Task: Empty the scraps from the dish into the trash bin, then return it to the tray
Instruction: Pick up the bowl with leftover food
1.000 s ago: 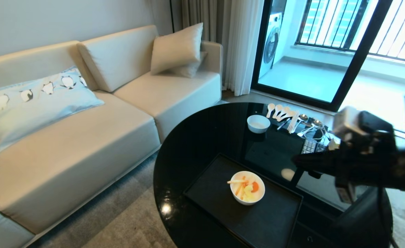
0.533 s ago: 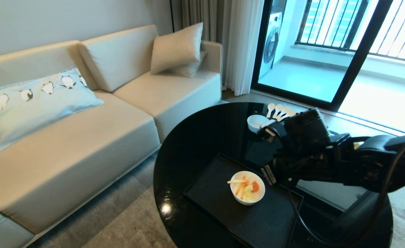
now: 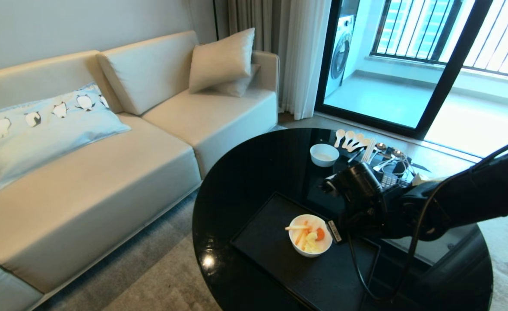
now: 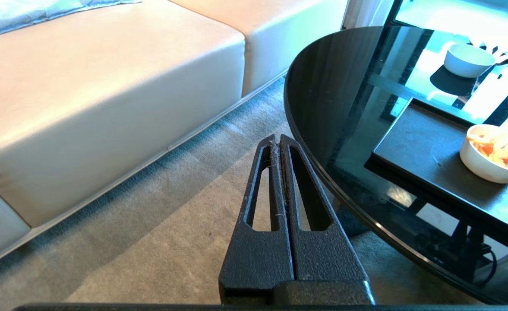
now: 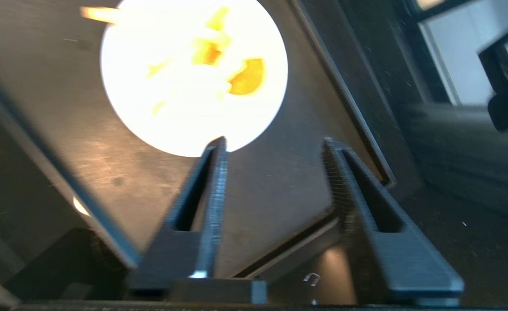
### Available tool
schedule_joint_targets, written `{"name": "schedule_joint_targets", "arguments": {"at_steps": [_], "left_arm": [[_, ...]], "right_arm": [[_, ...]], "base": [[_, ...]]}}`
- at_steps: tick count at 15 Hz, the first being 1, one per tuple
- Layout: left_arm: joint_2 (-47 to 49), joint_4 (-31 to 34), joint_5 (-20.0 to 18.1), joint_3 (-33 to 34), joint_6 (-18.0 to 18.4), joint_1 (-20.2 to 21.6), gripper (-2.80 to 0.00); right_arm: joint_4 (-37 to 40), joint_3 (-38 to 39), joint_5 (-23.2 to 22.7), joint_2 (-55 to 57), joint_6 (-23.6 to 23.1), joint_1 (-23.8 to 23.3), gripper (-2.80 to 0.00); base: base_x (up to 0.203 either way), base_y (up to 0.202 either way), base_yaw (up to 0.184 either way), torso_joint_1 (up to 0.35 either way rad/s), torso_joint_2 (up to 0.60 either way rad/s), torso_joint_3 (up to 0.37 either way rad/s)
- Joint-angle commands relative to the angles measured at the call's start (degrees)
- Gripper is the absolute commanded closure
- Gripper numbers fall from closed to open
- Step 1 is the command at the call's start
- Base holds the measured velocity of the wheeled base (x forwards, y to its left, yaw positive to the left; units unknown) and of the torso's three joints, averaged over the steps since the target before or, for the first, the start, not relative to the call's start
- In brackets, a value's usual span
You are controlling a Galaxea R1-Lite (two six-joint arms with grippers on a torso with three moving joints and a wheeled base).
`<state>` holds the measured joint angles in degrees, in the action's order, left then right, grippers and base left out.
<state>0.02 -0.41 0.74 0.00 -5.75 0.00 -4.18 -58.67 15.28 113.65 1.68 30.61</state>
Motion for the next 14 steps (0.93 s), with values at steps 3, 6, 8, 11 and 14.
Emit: {"name": "schedule_joint_targets", "arguments": {"at_steps": [3,6,8,11,14], "left_arm": [[-0.02,-0.03,0.05,0.0,-0.05,0.0,0.0],[-0.02,-0.03,0.05,0.0,-0.05,0.0,0.0],[-0.02,-0.03,0.05,0.0,-0.05,0.0,0.0],[-0.02,-0.03,0.05,0.0,-0.05,0.0,0.0],[-0.02,-0.03,0.05,0.0,-0.05,0.0,0.0]], "right_arm": [[-0.46,-0.28,3.33,4.76,0.22,-0.7,-2.8],[-0.51,-0.99,4.92,7.64,0.8,-1.2,-2.8],[-0.16,-2.84,6.02,9.51,2.62,-1.25,-2.8],[-0.12,-3.47,6.08,11.15,2.88,-1.25,-2.8],[-0.21,-3.55,6.08,12.11,2.89,-1.14,-2.8]], "base": [[0.0,0.0,0.0,0.0,0.0,0.0],[0.0,0.0,0.0,0.0,0.0,0.0],[0.0,0.0,0.0,0.0,0.0,0.0],[0.0,0.0,0.0,0.0,0.0,0.0],[0.0,0.0,0.0,0.0,0.0,0.0]]}}
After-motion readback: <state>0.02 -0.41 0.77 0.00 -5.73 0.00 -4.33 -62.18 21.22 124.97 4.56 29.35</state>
